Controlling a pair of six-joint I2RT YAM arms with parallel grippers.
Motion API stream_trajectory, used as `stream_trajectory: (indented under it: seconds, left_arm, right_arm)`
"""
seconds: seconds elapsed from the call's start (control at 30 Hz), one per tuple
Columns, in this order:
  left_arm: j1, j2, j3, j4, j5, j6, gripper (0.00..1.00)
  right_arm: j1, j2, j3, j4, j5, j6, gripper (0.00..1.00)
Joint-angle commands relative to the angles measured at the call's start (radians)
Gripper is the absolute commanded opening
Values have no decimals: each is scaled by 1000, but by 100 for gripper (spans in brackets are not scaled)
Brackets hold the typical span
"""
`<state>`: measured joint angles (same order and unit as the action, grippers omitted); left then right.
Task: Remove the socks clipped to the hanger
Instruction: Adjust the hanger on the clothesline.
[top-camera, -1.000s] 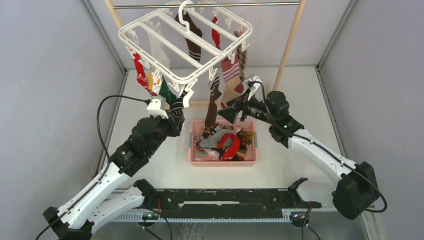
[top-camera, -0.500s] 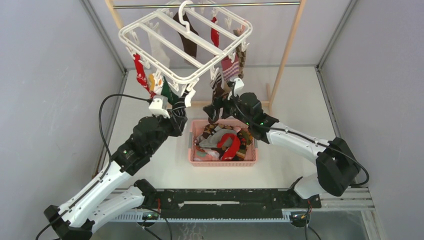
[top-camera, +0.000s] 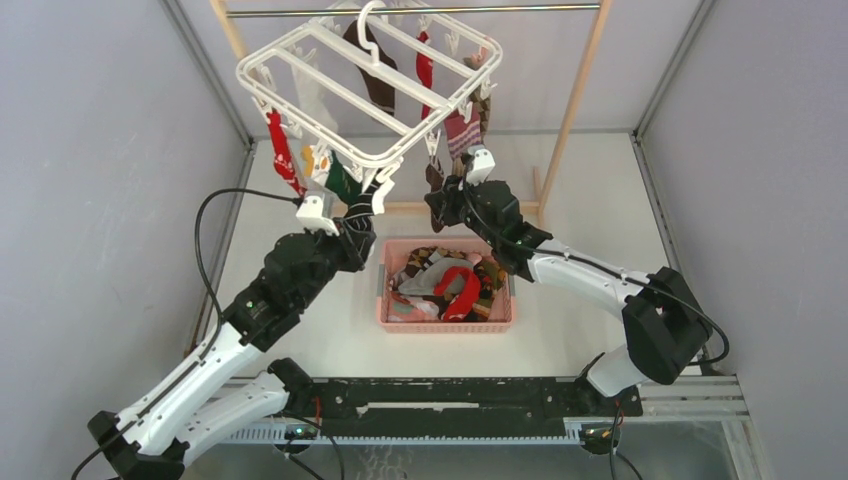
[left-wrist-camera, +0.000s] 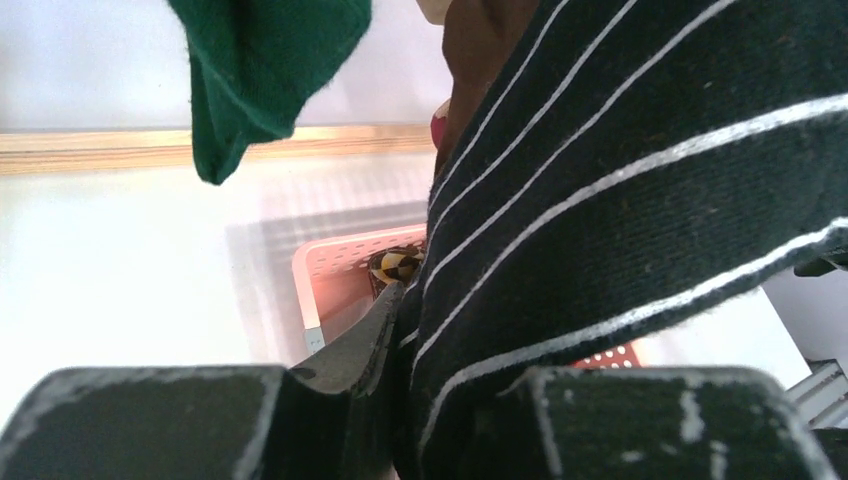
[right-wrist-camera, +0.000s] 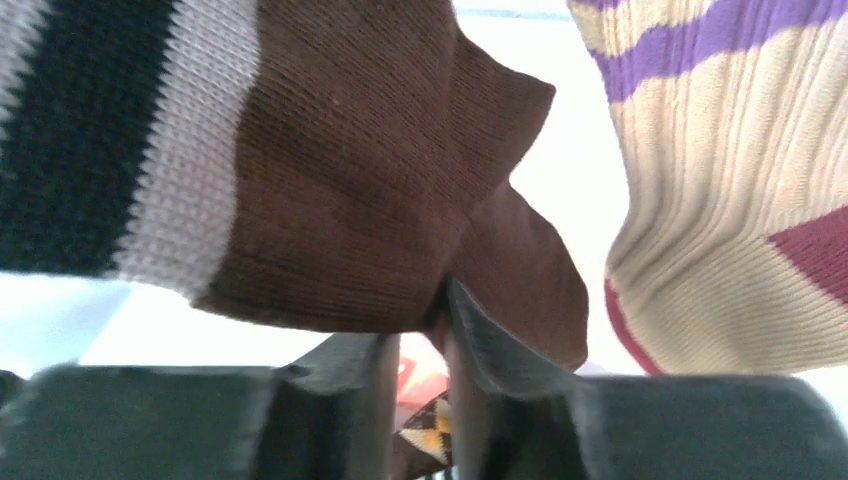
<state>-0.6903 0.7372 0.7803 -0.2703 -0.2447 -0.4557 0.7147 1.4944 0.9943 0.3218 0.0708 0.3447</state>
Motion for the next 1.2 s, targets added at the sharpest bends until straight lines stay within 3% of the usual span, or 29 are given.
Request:
stream_trajectory:
  seconds: [0.0,0.13,0.27,0.53,0.77,0.83,0.87,1.17]
  left_arm:
    - [8,-24,-17,45,18,-15,24]
    - [8,-30,-25,46,18,-17,27]
    - [8,-37,-31,45,29,-14,34]
    - [8,-38,-33,46,85,4,63]
    - [7,-54,-31,46,194,5,81]
    - [7,-70,-28,46,221,1,97]
    - [7,-77,-24,42,231,2,99]
    - [4,-115,-15,31,348,0,100]
  right_arm:
    - [-2,-33,33,55,-45,-17,19]
    - [3,-76,29,27,-60,-31,6]
    - [6,-130,29,-39,-134,-39,3]
    - [6,-216,29,-144,-253,-53,2]
    - [2,-267,29,-196,-338,-53,1]
    - [-3,-279,30,-205,-362,-46,1]
    - [-6,-284,30,-209,-373,-42,1]
    - [-61,-310,29,-202,-555,40,0]
